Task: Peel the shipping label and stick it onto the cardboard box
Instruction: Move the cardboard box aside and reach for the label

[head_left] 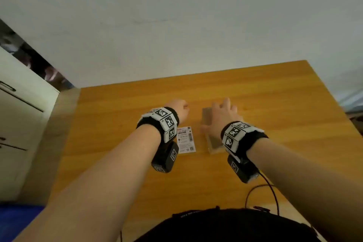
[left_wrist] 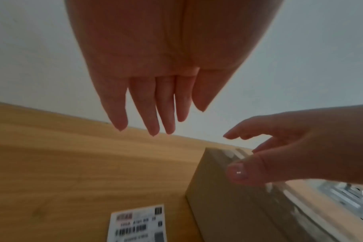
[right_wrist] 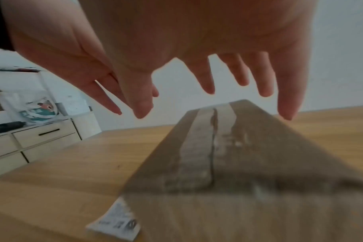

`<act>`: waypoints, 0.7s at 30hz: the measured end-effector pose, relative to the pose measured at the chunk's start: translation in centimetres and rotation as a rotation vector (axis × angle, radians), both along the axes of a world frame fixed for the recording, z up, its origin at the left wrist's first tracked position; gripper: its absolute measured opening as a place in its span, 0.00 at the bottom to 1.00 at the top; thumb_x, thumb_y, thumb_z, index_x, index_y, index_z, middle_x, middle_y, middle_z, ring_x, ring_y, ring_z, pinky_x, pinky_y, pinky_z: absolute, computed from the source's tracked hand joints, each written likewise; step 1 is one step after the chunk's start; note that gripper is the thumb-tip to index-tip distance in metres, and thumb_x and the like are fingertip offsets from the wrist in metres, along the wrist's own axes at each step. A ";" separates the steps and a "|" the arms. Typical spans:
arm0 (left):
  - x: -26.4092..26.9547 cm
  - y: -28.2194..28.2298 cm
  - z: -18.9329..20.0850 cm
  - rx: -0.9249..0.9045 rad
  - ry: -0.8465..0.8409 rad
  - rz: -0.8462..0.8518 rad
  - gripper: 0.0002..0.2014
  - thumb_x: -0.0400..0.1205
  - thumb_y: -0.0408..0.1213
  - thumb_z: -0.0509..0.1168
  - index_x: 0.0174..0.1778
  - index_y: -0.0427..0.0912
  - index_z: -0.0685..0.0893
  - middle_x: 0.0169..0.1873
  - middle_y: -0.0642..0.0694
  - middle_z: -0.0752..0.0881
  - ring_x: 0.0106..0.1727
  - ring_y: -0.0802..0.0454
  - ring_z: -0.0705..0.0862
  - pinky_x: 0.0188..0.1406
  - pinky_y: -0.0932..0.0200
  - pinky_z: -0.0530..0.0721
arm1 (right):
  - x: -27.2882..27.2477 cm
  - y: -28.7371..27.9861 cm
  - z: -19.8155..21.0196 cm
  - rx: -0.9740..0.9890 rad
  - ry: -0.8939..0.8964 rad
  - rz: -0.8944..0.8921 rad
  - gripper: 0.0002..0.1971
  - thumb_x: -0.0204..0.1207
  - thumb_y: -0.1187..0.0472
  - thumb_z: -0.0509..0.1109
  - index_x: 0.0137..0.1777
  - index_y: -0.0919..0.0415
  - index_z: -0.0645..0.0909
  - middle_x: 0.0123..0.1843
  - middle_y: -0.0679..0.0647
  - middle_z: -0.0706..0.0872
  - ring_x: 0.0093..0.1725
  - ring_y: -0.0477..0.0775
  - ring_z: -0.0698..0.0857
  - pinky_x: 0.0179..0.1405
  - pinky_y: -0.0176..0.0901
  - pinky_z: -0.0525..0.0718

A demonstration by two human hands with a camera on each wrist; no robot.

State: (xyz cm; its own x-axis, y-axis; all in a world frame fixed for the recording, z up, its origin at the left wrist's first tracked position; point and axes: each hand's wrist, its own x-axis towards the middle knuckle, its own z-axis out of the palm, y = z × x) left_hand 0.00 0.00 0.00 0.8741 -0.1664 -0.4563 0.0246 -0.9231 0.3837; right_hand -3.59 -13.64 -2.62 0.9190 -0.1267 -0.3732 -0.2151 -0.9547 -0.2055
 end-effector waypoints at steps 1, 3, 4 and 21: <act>-0.2 0.1 -0.3 0.015 0.037 -0.012 0.21 0.87 0.39 0.51 0.76 0.39 0.71 0.75 0.41 0.74 0.75 0.44 0.74 0.74 0.52 0.72 | -0.4 0.1 -0.1 -0.006 0.019 -0.008 0.44 0.64 0.36 0.72 0.76 0.52 0.61 0.82 0.60 0.53 0.74 0.65 0.67 0.62 0.62 0.81; -0.6 0.1 -1.1 0.024 0.049 -0.031 0.21 0.87 0.38 0.51 0.76 0.38 0.71 0.76 0.41 0.73 0.76 0.44 0.73 0.75 0.53 0.71 | -1.3 0.0 -0.7 -0.029 0.037 -0.007 0.48 0.63 0.36 0.73 0.79 0.50 0.55 0.83 0.61 0.48 0.76 0.67 0.65 0.65 0.62 0.80; -0.9 0.1 -1.5 0.024 0.050 -0.043 0.21 0.87 0.38 0.51 0.76 0.38 0.70 0.76 0.41 0.73 0.76 0.44 0.73 0.75 0.53 0.70 | -1.6 -0.1 -1.1 -0.038 0.047 -0.002 0.50 0.63 0.36 0.74 0.80 0.49 0.52 0.84 0.62 0.46 0.77 0.67 0.64 0.66 0.61 0.78; -1.7 -1.7 -4.0 0.014 0.156 0.094 0.22 0.87 0.44 0.52 0.73 0.35 0.72 0.69 0.36 0.79 0.67 0.40 0.80 0.64 0.51 0.78 | 0.8 -2.8 -2.4 0.468 -0.011 -0.152 0.31 0.79 0.52 0.62 0.80 0.55 0.57 0.75 0.61 0.69 0.70 0.62 0.73 0.69 0.58 0.77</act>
